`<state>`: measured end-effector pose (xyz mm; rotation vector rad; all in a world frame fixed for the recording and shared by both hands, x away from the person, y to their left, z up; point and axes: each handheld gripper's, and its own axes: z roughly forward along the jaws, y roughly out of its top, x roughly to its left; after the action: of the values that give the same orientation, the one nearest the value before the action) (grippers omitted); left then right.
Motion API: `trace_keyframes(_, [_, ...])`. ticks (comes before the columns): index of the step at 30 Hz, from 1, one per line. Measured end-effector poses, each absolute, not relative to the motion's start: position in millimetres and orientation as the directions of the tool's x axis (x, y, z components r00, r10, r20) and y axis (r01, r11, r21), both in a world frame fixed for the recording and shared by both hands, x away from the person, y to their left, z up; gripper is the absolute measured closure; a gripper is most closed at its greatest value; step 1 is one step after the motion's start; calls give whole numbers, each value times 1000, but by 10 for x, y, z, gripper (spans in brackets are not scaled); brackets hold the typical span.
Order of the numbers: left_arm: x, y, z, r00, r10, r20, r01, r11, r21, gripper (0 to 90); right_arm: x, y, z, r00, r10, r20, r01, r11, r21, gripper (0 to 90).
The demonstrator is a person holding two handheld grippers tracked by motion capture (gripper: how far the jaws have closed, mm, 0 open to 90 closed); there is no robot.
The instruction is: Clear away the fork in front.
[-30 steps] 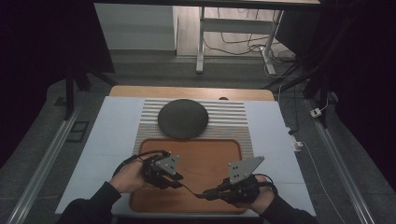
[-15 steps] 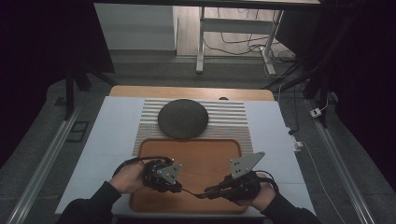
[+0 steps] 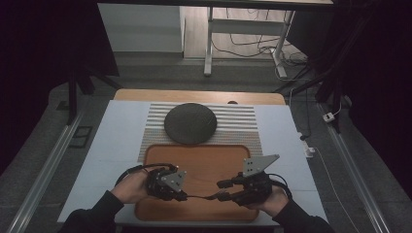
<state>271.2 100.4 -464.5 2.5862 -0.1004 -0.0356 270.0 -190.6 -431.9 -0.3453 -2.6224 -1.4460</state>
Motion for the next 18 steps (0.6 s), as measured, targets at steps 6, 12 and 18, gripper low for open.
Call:
trace_keyframes(6, [2716,1097,-4659,997,50,-65,77,-852,519,860,2729,-1946,-4334,-944,285,167,298,516,803,399])
trace_keyframes(12, [2711,1181,-4658,979,171,-111,204,-832,516,861,2714,-1987,-4350,-913,389,120,326,523,787,278])
trace_keyframes(18, [2663,1284,-4641,942,306,-141,334,-799,500,862,2662,-2036,-4367,-895,437,91,338,529,778,230])
